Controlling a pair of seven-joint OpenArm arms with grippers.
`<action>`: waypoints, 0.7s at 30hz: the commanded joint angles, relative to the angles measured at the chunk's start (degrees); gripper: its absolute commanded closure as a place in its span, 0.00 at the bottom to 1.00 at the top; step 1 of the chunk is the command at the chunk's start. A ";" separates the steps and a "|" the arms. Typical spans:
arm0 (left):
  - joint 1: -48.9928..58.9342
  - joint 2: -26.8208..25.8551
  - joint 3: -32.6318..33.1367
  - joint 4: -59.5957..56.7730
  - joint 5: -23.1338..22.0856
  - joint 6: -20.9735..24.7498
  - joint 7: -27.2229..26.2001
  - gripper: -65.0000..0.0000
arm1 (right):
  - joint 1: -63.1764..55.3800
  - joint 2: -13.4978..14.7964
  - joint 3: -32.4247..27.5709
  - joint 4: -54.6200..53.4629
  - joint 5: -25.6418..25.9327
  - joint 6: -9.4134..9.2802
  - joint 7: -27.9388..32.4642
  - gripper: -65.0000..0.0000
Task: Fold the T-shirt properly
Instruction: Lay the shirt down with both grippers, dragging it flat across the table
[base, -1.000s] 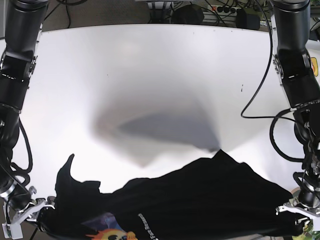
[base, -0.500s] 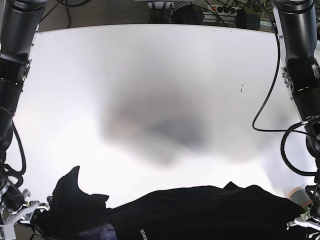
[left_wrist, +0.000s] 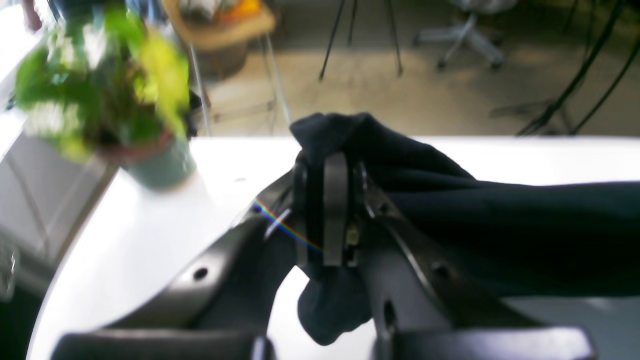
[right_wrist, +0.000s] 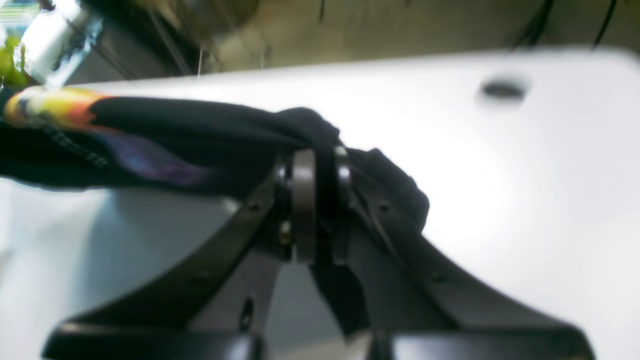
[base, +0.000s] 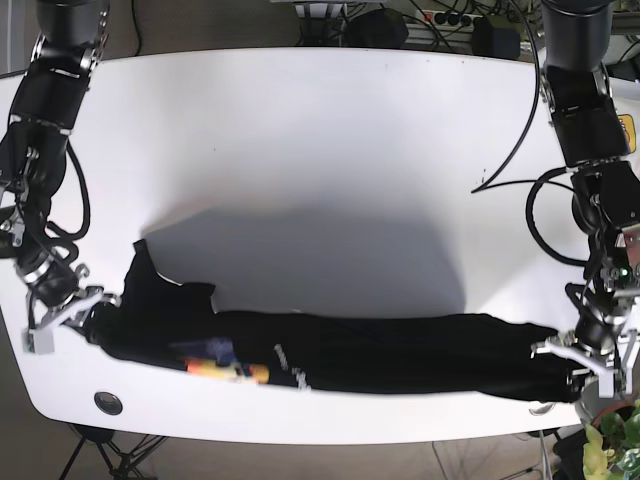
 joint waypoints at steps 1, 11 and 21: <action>1.15 -0.86 -1.10 2.47 0.29 0.43 -1.94 1.00 | -2.52 -0.54 2.15 2.25 0.03 -0.32 2.42 0.97; 14.60 -0.77 -4.53 7.57 0.21 0.17 -2.03 1.00 | -16.85 -7.66 6.63 9.46 0.03 -0.32 2.25 0.97; 24.27 2.13 -12.53 7.74 0.65 -7.31 -2.03 1.00 | -28.89 -13.29 8.39 14.74 0.03 -0.41 2.25 0.96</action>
